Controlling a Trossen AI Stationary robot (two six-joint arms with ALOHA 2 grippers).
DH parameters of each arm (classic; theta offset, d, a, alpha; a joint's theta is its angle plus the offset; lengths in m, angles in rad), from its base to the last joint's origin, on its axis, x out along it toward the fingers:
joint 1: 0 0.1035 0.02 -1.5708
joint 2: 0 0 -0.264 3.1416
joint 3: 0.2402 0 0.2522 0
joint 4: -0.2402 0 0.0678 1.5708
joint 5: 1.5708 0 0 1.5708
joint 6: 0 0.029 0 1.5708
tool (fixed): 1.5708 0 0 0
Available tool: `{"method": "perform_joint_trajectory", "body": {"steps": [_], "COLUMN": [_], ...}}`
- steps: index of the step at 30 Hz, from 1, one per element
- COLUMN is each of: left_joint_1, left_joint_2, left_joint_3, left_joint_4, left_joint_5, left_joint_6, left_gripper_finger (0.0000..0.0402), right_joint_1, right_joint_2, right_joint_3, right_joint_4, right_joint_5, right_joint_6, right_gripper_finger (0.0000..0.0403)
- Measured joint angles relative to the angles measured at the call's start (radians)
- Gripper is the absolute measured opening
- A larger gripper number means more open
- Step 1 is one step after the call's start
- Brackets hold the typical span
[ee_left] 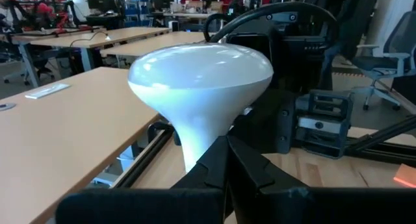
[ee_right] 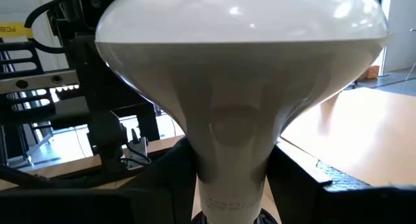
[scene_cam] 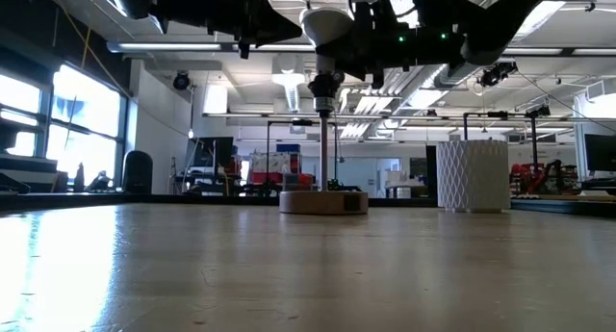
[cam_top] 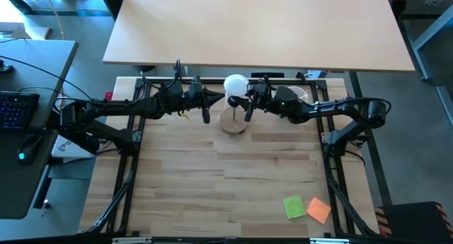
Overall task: Screw lightbulb
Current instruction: Insert the lightbulb into the lamp
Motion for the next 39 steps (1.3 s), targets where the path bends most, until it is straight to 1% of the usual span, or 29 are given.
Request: {"method": "perform_joint_trajectory", "body": {"steps": [12,17,21,26,30,36,39], "left_joint_1": [-0.004,-0.004,-0.004,-0.005,-0.008,-0.012,-0.011], "left_joint_2": [0.0,0.0,0.0,0.0,0.0,0.0,0.0], "left_joint_3": [0.0,0.0,0.0,0.0,0.0,0.0,0.0], "left_joint_4": [-0.003,-0.003,-0.002,-0.004,-0.011,-0.012,-0.011], "left_joint_5": [-0.004,-0.004,-0.004,-0.004,-0.003,-0.008,-0.012], "left_joint_6": [-0.001,-0.001,-0.001,-0.003,-0.003,-0.003,-0.003], "left_gripper_finger": [0.0,0.0,0.0,0.0,0.0,0.0,0.0], "right_joint_1": [-0.001,-0.001,-0.001,-0.001,-0.007,-0.006,-0.006], "right_joint_2": [0.0,0.004,0.003,0.003,-0.021,-0.032,-0.033], "right_joint_3": [0.003,-0.003,-0.002,-0.002,-0.002,-0.002,-0.002], "right_joint_4": [-0.04,-0.07,-0.061,-0.054,-0.058,-0.058,-0.057], "right_joint_5": [-0.012,-0.012,-0.017,-0.023,-0.004,-0.007,-0.008], "right_joint_6": [-0.027,-0.027,-0.028,-0.057,-0.06,-0.045,-0.045], "right_gripper_finger": [0.0149,0.019,0.0199,0.0202,0.0203,0.0203,0.0194]}}
